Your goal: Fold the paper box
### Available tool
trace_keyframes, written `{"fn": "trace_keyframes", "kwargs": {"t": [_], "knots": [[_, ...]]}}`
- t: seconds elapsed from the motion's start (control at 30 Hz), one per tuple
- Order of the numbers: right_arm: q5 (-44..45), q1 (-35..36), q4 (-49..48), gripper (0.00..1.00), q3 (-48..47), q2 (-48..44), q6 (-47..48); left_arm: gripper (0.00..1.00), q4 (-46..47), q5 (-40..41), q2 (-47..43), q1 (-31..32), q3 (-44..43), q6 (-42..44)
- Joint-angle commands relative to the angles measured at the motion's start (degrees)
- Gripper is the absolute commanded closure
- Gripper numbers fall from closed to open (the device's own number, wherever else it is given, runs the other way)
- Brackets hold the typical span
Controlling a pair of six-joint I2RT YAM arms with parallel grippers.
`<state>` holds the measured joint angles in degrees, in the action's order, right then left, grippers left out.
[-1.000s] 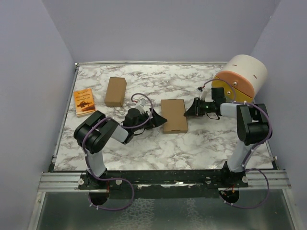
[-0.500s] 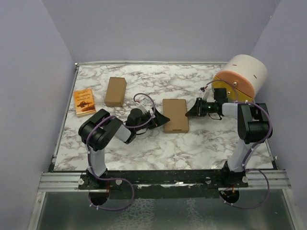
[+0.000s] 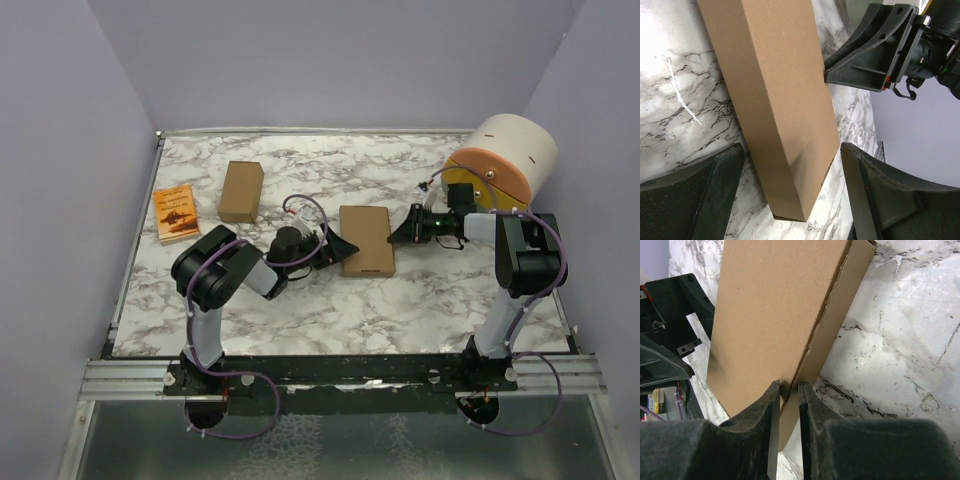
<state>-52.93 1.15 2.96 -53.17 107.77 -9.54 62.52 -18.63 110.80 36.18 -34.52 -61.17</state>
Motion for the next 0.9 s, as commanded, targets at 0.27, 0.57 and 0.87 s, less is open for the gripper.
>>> {"fn": "trace_keyframes", "kwargs": {"t": [0.27, 0.57, 0.87], "knots": [[8.9, -3.3, 5.6, 0.82, 1.1, 4.2, 4.7, 0.33, 2.5, -0.1, 2.8, 1.3, -3.3, -1.5], [4.3, -3.3, 5.0, 0.8, 1.0, 4.3, 5.0, 0.51, 10.1, 0.3, 2.3, 1.6, -1.8, -3.3], [-2.3, -2.9, 3.4, 0.79, 1.3, 3.5, 4.4, 0.47, 8.8, 0.3, 1.5, 2.4, -2.6, -3.0]]}}
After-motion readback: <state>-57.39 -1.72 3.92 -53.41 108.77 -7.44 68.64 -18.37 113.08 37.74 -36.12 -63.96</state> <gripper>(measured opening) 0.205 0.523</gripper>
